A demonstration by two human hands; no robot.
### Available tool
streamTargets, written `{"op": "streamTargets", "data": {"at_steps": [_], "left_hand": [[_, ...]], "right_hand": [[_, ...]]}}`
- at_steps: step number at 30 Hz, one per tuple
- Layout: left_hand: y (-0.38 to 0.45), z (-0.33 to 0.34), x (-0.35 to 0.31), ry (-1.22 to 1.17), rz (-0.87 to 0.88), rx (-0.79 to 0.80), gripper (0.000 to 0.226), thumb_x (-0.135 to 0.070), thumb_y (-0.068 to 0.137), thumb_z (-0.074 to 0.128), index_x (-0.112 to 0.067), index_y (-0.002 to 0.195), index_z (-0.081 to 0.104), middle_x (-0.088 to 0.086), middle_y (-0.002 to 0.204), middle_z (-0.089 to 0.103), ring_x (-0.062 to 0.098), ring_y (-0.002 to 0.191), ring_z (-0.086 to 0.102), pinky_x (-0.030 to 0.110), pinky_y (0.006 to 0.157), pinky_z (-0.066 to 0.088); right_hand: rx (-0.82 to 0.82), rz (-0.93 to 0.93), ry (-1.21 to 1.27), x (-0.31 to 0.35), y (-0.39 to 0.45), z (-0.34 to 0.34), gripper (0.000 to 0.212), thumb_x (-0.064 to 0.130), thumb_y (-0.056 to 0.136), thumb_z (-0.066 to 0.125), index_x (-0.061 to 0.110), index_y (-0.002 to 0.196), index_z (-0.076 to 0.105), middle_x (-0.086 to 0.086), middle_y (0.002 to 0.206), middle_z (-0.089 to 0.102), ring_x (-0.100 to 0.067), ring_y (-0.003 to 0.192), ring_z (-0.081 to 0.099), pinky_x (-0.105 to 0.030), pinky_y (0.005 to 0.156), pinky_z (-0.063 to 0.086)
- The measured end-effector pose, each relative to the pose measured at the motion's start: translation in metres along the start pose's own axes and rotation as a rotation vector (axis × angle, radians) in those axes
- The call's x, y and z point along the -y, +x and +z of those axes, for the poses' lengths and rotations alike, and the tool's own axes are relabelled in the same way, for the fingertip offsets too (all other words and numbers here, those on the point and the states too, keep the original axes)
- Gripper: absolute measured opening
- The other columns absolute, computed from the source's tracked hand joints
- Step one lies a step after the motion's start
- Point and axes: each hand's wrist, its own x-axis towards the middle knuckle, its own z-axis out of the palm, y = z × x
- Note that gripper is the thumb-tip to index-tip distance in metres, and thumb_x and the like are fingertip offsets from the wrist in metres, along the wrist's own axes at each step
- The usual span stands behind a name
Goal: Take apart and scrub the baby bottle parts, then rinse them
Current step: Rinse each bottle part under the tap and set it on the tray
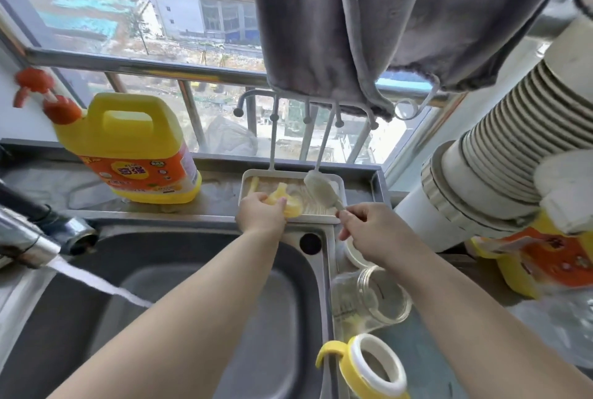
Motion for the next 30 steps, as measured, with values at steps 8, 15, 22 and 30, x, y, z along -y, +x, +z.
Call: {"op": "streamTargets", "data": {"at_steps": [8, 15, 22, 30], "left_hand": [[-0.023, -0.008, 0.008, 0.010, 0.075, 0.008, 0.024, -0.030, 0.087, 0.066, -0.027, 0.105, 0.050, 0.000, 0.082, 0.064, 0.022, 0.064, 0.065, 0.043, 0.074, 0.058], [-0.076, -0.030, 0.015, 0.034, 0.279, 0.352, 0.018, -0.018, 0.086, 0.067, -0.022, 0.102, 0.059, 0.009, 0.088, 0.065, 0.020, 0.075, 0.064, 0.038, 0.078, 0.055], [-0.108, -0.007, 0.028, 0.264, 0.407, 0.844, 0.070, -0.020, 0.067, 0.084, -0.029, 0.127, 0.050, -0.013, 0.121, 0.053, 0.007, 0.114, 0.048, 0.027, 0.098, 0.042], [-0.111, 0.039, 0.046, 0.497, 0.636, 0.694, 0.090, -0.031, 0.059, 0.086, -0.029, 0.135, 0.038, -0.012, 0.124, 0.034, 0.013, 0.123, 0.026, 0.026, 0.102, 0.025]], "right_hand": [[-0.047, -0.055, 0.120, -0.010, -0.007, -0.008, 0.025, 0.032, 0.095, 0.051, 0.019, 0.084, 0.068, 0.008, 0.067, 0.064, -0.003, 0.049, 0.046, -0.026, 0.062, 0.039], [-0.101, -0.013, 0.113, -0.032, -0.051, -0.031, 0.019, 0.035, 0.094, 0.052, 0.029, 0.083, 0.066, 0.009, 0.070, 0.065, -0.006, 0.059, 0.054, -0.022, 0.061, 0.043], [-0.236, 0.115, 0.192, -0.086, -0.096, -0.036, 0.018, 0.031, 0.093, 0.054, 0.031, 0.080, 0.066, 0.011, 0.063, 0.067, -0.007, 0.053, 0.050, -0.030, 0.059, 0.042], [-0.305, 0.141, 0.268, -0.131, -0.127, -0.026, 0.014, 0.029, 0.093, 0.055, 0.029, 0.093, 0.069, 0.011, 0.064, 0.067, -0.001, 0.044, 0.044, -0.022, 0.052, 0.036]]}}
